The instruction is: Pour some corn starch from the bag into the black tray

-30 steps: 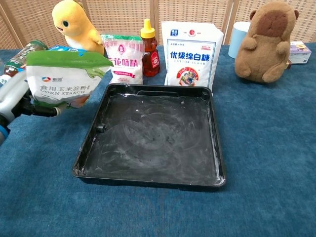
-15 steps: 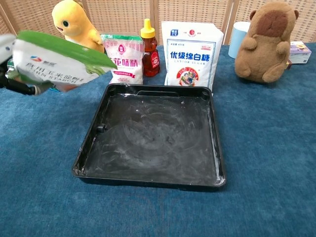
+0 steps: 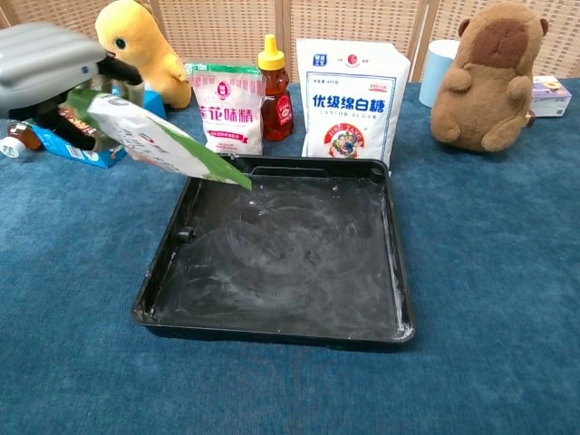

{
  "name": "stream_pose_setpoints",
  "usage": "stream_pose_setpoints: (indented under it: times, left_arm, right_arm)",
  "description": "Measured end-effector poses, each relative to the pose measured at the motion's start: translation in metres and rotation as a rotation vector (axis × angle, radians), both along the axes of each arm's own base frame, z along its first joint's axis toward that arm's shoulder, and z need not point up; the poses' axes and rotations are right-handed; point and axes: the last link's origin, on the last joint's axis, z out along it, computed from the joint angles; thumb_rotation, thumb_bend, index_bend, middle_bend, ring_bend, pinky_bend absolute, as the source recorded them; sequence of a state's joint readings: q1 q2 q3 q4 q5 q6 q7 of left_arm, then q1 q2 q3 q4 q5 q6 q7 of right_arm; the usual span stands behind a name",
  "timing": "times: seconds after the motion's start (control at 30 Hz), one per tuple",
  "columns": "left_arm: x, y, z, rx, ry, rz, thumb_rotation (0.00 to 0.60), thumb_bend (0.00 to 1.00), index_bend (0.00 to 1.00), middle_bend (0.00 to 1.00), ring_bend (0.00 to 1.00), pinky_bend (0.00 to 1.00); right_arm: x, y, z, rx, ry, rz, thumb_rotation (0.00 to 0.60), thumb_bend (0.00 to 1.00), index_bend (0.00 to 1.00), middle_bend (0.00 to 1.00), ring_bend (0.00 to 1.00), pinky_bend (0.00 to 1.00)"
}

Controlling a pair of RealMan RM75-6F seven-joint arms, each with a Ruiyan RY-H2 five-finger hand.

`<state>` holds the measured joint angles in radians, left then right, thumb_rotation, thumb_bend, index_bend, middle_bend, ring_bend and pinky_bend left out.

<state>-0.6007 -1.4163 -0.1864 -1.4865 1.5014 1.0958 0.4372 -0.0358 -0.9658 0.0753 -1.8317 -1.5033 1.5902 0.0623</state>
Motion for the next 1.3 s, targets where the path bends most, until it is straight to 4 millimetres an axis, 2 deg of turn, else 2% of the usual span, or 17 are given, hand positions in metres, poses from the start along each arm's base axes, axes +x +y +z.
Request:
stream_pose_setpoints:
  times: [0.33,0.57,0.8,1.1,1.3]
  left_arm:
    - [0.032,0.004,0.005,0.062,0.131,-0.132,0.600,0.34,0.54,0.51,0.48,0.49]
    - [0.036,0.004,0.004,0.101,0.231,-0.194,0.600,0.34,0.57,0.53,0.49,0.49]
    - [0.051,0.001,0.000,0.158,0.343,-0.311,0.600,0.34,0.58,0.53,0.50,0.49]
    - [0.061,-0.005,-0.006,0.171,0.384,-0.388,0.600,0.33,0.63,0.57,0.52,0.50]
    - [0.061,-0.007,-0.008,0.154,0.340,-0.360,0.600,0.33,0.63,0.57,0.52,0.50]
  right_arm:
    - [0.000,0.000,-0.001,0.002,0.002,-0.001,0.600,0.06,0.08,0.00,0.00,0.00]
    - [0.000,0.000,-0.001,0.001,0.001,0.001,0.600,0.06,0.08,0.00,0.00,0.00]
    - [0.000,0.000,0.001,-0.001,-0.001,0.000,0.600,0.06,0.08,0.00,0.00,0.00]
    - [0.000,0.001,0.001,0.000,0.000,0.002,0.600,0.06,0.08,0.00,0.00,0.00]
    - [-0.001,0.000,0.000,0.001,0.001,0.001,0.600,0.06,0.08,0.00,0.00,0.00]
